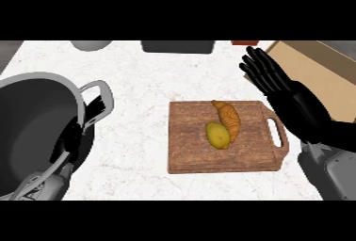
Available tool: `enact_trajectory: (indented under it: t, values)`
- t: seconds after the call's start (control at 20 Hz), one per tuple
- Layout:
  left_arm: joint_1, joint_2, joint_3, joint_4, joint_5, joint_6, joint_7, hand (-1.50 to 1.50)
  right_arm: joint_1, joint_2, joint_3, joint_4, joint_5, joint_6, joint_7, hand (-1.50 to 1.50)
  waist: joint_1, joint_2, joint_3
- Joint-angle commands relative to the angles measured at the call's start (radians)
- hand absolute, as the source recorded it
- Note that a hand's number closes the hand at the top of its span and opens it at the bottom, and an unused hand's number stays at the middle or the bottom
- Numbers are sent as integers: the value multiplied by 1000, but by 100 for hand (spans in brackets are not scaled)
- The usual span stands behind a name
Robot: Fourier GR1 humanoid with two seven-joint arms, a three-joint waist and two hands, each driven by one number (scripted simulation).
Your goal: Pick the lemon from the cutting board and place it in the cardboard box
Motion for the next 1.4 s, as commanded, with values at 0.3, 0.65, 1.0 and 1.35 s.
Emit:
enact_trajectory:
  t: [0.3,0.65,1.0,1.35]
  values:
    - [-112,68,42,-123,-45,-147,-103,0,-94,-353,-144,47,238,29,87,-150,-22,-10,28]
    - [-87,65,111,-140,-59,-254,-163,0,11,-322,-151,201,397,77,-328,-150,5,0,35]
    - [-33,-4,120,-154,-142,-259,-190,0,-49,-376,-35,169,585,122,-311,-150,5,-5,33]
    - [-23,-12,173,-198,-148,-330,-145,0,-121,-424,161,-16,768,262,-34,-150,7,-11,31]
